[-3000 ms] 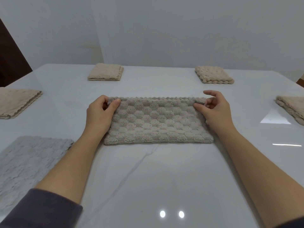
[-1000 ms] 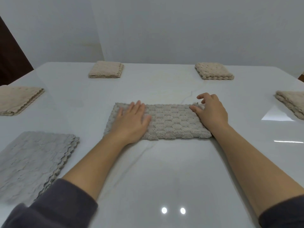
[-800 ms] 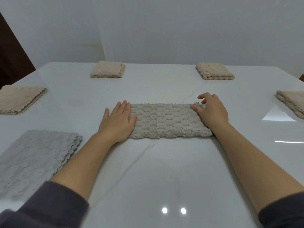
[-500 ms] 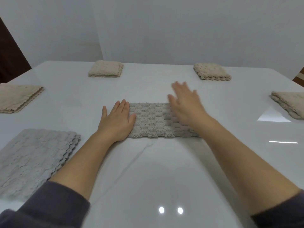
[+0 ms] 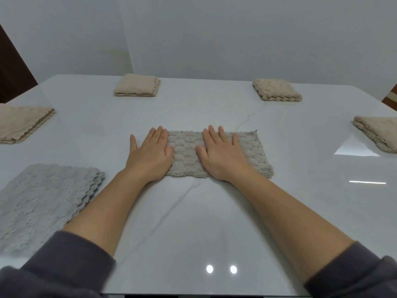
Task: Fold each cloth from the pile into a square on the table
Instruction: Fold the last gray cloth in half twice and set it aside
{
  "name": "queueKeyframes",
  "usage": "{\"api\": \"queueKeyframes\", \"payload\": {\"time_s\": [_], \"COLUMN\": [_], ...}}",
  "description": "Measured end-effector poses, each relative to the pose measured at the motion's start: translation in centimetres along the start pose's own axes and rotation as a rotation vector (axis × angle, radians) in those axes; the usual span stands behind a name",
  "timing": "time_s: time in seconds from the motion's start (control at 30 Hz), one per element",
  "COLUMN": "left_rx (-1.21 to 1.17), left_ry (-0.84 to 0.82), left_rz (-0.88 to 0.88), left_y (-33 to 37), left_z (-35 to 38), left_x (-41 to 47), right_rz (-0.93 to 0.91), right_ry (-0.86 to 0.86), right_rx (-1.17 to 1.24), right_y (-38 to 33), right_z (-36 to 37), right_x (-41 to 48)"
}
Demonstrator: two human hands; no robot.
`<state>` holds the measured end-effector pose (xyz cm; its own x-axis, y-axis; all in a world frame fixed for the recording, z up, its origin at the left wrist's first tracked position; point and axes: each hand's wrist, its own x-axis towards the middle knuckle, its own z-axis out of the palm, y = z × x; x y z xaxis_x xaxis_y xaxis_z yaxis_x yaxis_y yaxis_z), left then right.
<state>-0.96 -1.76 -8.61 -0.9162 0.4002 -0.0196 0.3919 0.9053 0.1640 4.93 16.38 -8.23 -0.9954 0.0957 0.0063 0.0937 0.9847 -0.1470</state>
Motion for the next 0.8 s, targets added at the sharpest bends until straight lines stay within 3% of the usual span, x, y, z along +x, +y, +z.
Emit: {"api": "queueKeyframes", "payload": {"time_s": [0.43,0.6,0.8], "left_rx": [0.022,0.032,0.032], "left_ry": [0.025,0.031,0.030], "left_rz": [0.003,0.005,0.009], "left_y": [0.1,0.1,0.1], "left_z": [0.2,0.2,0.1], "left_x": [-0.2,-0.1,-0.3], "right_rz": [0.241,0.072,-0.169], "right_ry": [0.070,0.344,0.522], "right_rx": [-0.126,-0.042,0.018], "right_y": [6.7,1.2,-3.5], "right_z": [-1.8,-3.1,-0.6], "right_x": [-2.0,0.7,1.7]}}
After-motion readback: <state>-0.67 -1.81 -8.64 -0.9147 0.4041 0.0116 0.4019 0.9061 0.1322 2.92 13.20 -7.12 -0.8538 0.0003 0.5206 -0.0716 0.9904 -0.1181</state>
